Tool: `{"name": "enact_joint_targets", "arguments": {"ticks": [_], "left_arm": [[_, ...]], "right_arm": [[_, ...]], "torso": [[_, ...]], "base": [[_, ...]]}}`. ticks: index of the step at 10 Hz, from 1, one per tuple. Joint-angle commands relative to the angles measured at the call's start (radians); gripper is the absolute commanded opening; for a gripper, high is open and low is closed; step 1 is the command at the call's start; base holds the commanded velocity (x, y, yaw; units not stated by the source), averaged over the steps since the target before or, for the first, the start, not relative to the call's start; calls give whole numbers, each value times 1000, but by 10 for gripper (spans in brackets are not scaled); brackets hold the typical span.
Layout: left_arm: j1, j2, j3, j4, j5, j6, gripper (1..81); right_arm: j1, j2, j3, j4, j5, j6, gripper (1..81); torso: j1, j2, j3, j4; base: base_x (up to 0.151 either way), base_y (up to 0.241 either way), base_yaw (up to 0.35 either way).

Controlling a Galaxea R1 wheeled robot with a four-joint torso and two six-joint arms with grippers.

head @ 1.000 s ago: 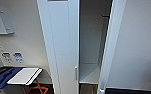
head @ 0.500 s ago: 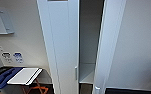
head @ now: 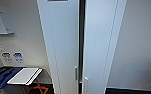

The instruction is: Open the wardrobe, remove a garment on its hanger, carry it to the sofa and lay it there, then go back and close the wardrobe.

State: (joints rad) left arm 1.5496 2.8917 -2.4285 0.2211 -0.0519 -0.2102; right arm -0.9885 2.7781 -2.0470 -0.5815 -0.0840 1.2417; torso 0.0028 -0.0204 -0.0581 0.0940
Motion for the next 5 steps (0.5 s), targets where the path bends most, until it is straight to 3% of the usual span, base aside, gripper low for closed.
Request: {"name": "enact_joint_targets", "arguments": {"ticks": [1,5], "left_arm": [[-36,2,-21,1,27,2,811],[-45,64,-170,7,14,2,811]], "right_arm": [[-22,-24,-85,-215,-56,-2,811],[-302,8,-398,-499,10,-7,811]], "torso": [[0,0,0,0],[0,0,0,0]], "base": [[0,0,0],[0,0,0]]}}
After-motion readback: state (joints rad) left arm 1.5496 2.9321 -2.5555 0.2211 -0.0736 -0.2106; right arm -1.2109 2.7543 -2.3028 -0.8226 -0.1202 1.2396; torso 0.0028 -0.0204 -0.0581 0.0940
